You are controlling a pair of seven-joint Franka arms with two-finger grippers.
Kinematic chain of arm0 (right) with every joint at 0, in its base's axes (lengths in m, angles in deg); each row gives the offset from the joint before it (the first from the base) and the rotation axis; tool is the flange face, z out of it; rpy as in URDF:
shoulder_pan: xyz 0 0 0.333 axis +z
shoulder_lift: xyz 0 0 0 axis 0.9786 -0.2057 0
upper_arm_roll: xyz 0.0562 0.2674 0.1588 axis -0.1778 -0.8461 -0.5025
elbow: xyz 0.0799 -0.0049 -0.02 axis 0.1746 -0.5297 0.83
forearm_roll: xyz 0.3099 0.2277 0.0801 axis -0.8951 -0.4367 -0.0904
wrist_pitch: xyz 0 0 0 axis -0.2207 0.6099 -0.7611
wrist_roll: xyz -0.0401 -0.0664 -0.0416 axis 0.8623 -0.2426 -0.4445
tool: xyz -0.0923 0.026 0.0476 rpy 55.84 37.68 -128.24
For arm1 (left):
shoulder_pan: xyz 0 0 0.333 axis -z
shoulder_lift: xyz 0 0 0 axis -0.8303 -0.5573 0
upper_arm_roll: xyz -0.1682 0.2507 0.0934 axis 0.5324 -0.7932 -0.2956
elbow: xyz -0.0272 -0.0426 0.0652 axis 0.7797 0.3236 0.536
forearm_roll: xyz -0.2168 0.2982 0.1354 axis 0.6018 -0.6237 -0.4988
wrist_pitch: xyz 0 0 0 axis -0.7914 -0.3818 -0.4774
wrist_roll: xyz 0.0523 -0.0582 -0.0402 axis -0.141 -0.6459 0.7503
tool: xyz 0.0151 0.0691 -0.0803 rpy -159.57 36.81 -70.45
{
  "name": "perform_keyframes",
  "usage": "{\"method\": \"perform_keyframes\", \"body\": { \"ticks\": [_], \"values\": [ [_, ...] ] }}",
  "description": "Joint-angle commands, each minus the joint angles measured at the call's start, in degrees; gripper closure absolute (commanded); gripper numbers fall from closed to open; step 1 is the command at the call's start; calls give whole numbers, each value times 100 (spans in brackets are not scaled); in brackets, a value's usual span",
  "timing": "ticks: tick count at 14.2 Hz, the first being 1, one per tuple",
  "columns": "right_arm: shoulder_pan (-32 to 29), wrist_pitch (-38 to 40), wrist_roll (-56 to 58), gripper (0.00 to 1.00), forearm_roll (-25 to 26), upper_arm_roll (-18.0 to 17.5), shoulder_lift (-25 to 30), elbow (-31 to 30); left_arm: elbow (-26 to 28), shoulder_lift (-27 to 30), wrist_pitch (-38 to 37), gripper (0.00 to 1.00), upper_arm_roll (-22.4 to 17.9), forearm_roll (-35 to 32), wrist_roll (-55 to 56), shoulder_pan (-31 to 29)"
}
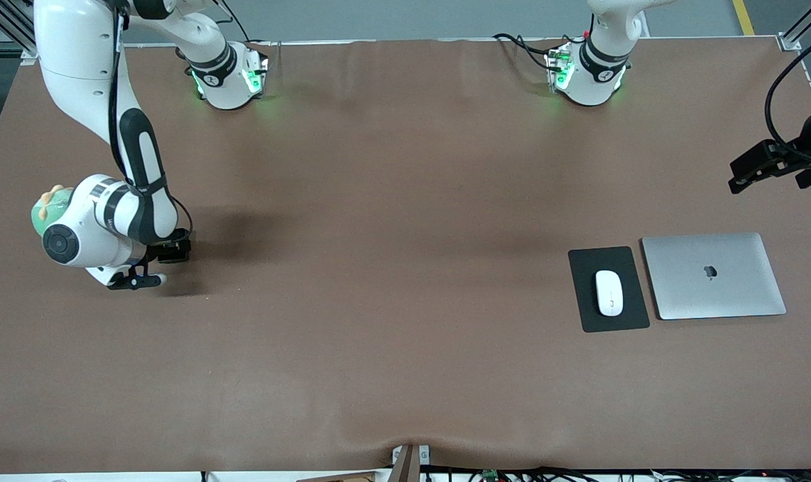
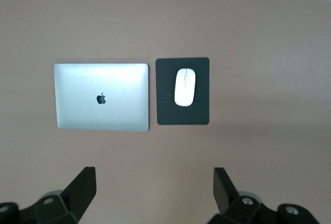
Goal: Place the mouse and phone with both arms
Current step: 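Lower the phone beside the green plush with the right gripper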
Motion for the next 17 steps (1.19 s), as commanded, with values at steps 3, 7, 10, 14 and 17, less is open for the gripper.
{"method": "perform_keyframes", "body": {
  "ticks": [3,7,10,14,17],
  "values": [
    [-219,-306,366,86,-50,-31,217,-425,364,414,-138,0,-1254,132,-223,1121],
    [-158,-218,323,0,-59,-23,209,-337,418,459,-129,0,-1309,132,-223,1167],
    [-176,-227,305,0,-68,-40,173,-65,426,459,-138,0,-1291,123,-223,1131],
    [-219,-323,401,0,-191,-58,164,303,444,459,-138,0,-1283,123,-223,1131],
    [-246,-236,525,0,-112,-40,112,892,435,468,-129,0,-1283,132,-223,1123]
  ]
}}
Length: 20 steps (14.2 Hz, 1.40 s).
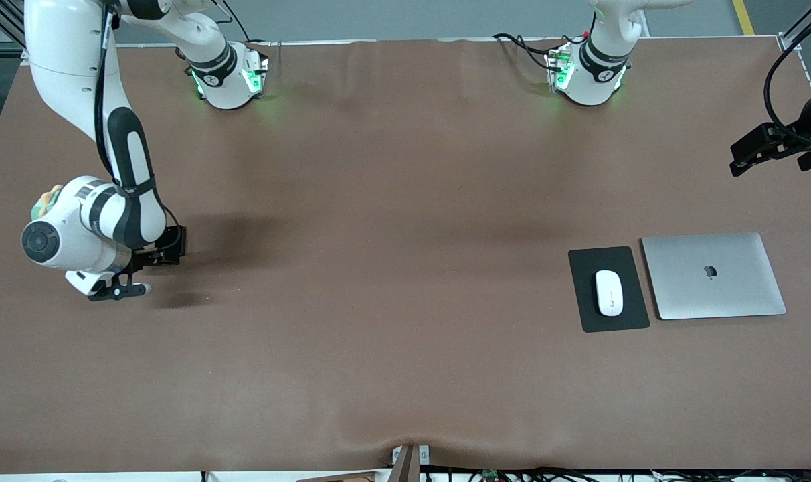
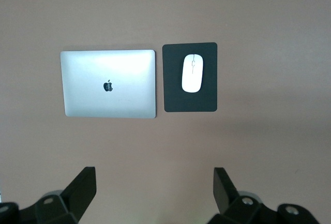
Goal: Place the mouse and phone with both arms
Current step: 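Lower the phone beside the green plush with the right gripper, then open the right gripper and withdraw it from the phone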
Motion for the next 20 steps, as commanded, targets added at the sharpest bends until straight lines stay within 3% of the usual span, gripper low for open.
{"method": "perform_keyframes", "body": {
  "ticks": [1,5,9,13,20],
  "values": [
    [-111,324,180,0,-33,-38,50,540,131,172,-12,0,-40,124,-118,5],
    [-523,2177,136,0,-15,-47,-144,2069,140,172,-30,0,-49,308,-118,-3],
    [-769,2688,145,0,-15,-38,-109,2844,131,181,-100,0,-58,308,-118,-3],
    [-1156,3681,145,0,-7,-29,-109,3942,131,224,-153,0,-58,308,-127,-3],
    [-1368,4359,145,0,257,94,154,4673,131,181,-135,0,-5,308,-127,23]
  ]
}}
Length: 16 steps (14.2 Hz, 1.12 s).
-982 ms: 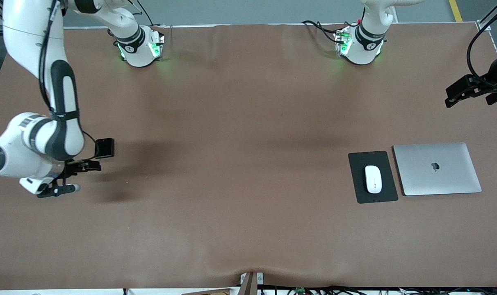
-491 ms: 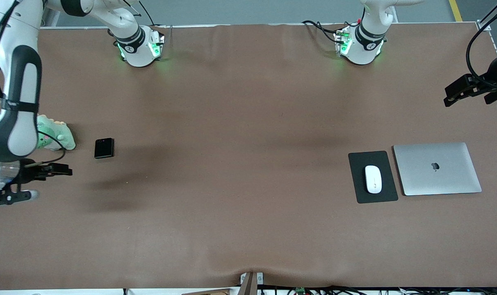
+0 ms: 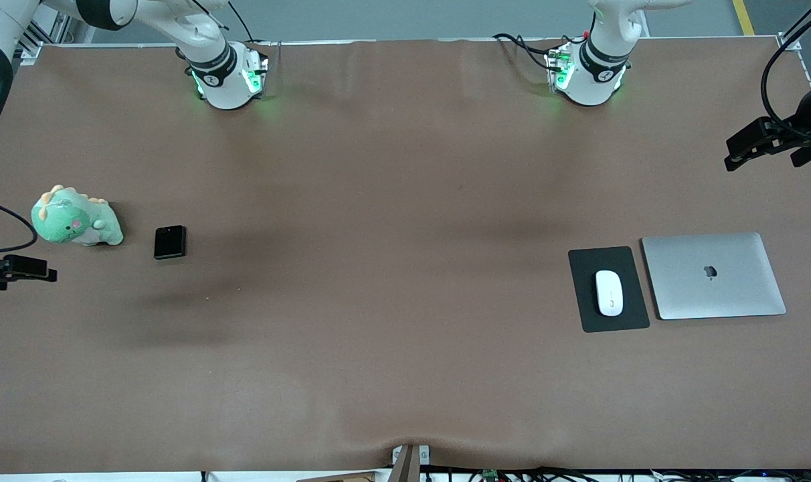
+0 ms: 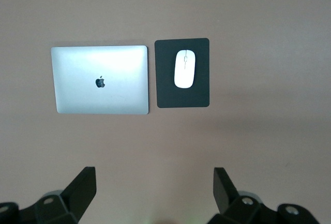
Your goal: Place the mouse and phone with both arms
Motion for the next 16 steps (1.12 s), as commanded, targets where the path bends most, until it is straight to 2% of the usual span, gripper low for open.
{"method": "perform_keyframes", "body": {
  "ticks": [1,7,10,16],
  "values": [
    [-23,438,43,0,159,-19,262,264,116,123,-31,0,-13,130,-126,36],
    [12,817,43,0,317,-19,773,264,116,106,-31,0,-13,113,-126,54],
    [196,975,34,0,650,-36,1019,264,116,114,-31,0,-5,104,-126,54],
    [214,1195,95,0,616,-71,1309,246,98,159,-102,0,-40,121,-214,-7]
  ]
}}
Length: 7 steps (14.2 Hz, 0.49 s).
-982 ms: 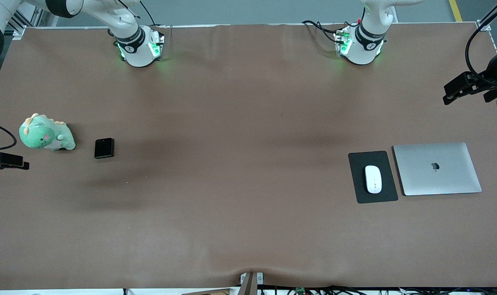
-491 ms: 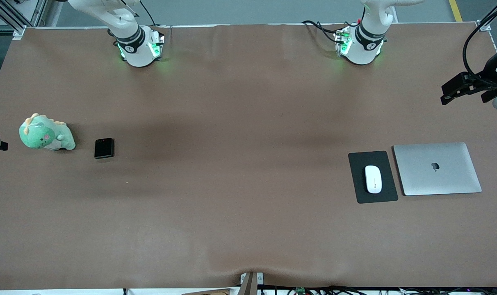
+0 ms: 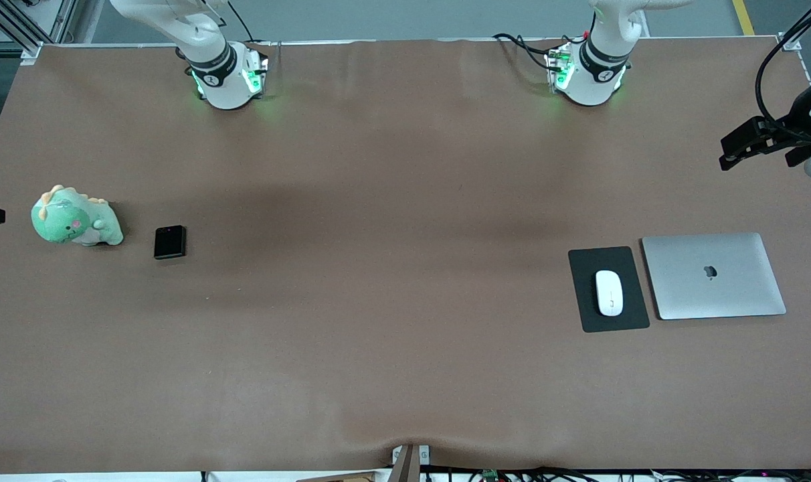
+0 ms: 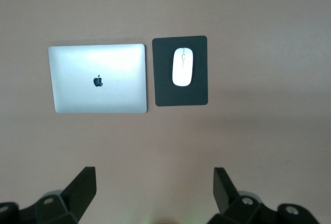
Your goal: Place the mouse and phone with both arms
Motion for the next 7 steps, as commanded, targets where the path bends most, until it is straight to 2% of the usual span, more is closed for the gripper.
{"method": "perform_keyframes", "body": {
  "ticks": [1,7],
  "values": [
    [3,64,119,0,38,-109,229,-90,64,137,-82,0,-52,114,-191,-29],
    [126,82,93,0,143,-109,300,-63,46,154,-82,0,-70,114,-191,-98]
  ]
}}
